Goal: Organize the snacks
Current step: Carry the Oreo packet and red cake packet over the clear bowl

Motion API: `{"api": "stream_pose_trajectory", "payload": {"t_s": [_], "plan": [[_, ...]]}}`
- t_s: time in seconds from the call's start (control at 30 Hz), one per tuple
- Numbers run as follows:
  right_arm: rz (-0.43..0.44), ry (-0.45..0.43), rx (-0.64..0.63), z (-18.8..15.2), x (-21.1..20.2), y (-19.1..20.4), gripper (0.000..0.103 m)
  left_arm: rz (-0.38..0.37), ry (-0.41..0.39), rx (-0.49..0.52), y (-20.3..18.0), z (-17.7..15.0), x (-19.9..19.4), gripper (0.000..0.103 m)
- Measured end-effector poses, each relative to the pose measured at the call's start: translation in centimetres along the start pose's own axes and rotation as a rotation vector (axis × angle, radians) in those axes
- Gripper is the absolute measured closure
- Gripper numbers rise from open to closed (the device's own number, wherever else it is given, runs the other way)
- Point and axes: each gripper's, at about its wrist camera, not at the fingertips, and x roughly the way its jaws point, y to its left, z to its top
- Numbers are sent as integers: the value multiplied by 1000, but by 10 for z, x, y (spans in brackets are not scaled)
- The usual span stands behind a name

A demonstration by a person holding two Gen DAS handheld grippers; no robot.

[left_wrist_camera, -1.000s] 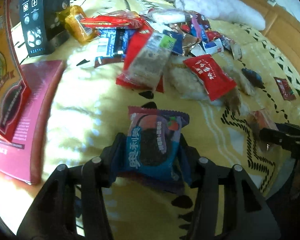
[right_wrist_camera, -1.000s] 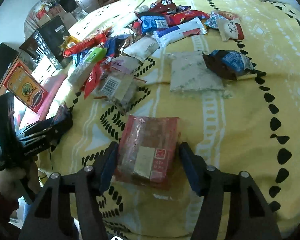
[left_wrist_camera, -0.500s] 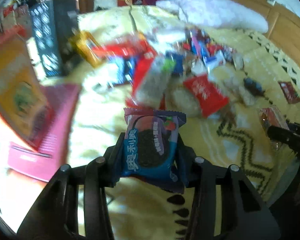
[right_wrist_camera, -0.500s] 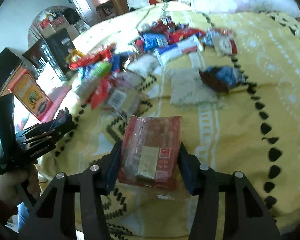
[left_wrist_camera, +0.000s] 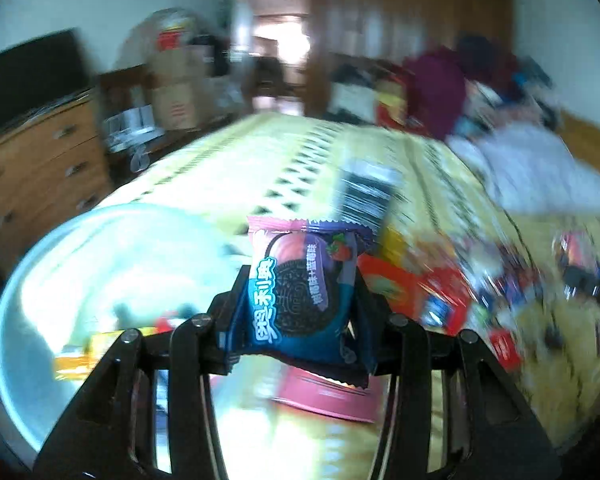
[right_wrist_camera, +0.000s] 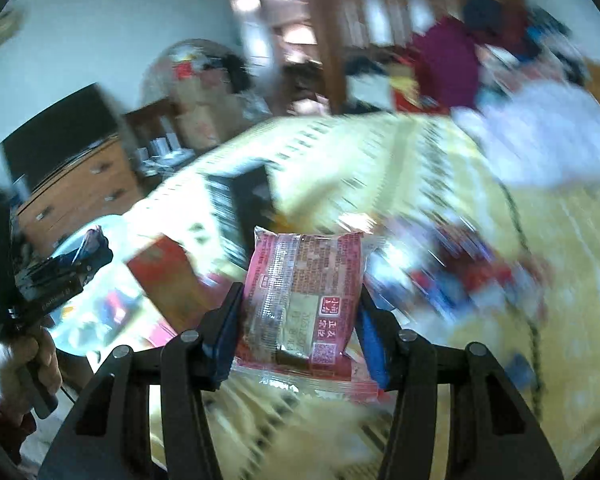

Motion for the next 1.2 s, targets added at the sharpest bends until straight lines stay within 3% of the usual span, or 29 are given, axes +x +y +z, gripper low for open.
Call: {"api": "stream_pose_trajectory", "payload": {"t_s": [0.17, 0.33, 0.5, 0.73, 0.93, 1.2], "plan": [[84, 31, -153, 13, 43, 84, 47, 32, 24, -190, 78, -6, 2, 57], [117, 56, -150, 3, 63, 108, 47, 36, 75, -220, 93, -33, 12, 57], [66, 44, -82, 1, 49, 78, 47, -43, 55, -191, 65, -22, 1, 57], [-89, -40, -82, 6, -29, 26, 47, -236, 11, -68, -6, -4, -33, 57], [-135, -78, -6, -6, -70, -16, 47, -295, 33, -19, -38, -9, -48, 57], [-120, -103, 3, -12, -87, -33, 47, -337, 61, 7, -63, -9, -56, 57]]}}
